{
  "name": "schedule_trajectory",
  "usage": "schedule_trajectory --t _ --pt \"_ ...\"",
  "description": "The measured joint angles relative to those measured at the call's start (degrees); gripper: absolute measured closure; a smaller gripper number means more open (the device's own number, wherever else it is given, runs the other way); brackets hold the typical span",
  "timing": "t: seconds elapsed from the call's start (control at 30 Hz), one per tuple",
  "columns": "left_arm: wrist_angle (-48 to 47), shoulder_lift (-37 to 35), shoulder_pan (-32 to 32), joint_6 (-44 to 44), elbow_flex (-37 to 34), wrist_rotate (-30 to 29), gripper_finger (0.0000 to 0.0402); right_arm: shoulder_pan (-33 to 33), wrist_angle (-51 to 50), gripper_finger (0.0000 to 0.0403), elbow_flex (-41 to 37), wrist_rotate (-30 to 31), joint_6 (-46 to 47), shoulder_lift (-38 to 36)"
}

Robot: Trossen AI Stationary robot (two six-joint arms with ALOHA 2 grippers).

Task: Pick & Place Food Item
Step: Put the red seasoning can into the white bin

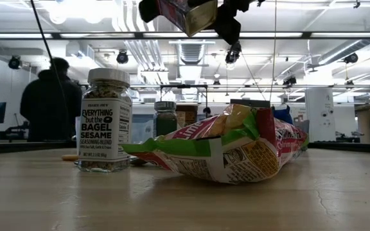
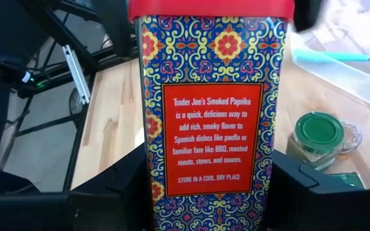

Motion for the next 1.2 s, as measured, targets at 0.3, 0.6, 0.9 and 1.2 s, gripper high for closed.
schedule_trajectory --t 0.3,0.6,0.9,1.2 --pt "-2.69 3.85 0.07 3.36 2.71 5.51 0.0063 0.57 0.21 0.0200 0.00 0.34 0.22 -0.10" --pt "-2.53 3.71 0.07 4.70 2.73 5.62 0.0135 0.55 1.39 0.0200 0.00 0.44 0.00 -0.28" --pt "-2.64 3.71 0.18 4.88 2.71 5.63 0.0196 0.55 1.36 0.0200 0.00 0.79 -0.07 -0.26" --pt "-6.31 1.05 0.72 3.76 2.71 4.94 0.0196 0.63 1.04 0.0061 0.02 -0.21 3.48 -0.39"
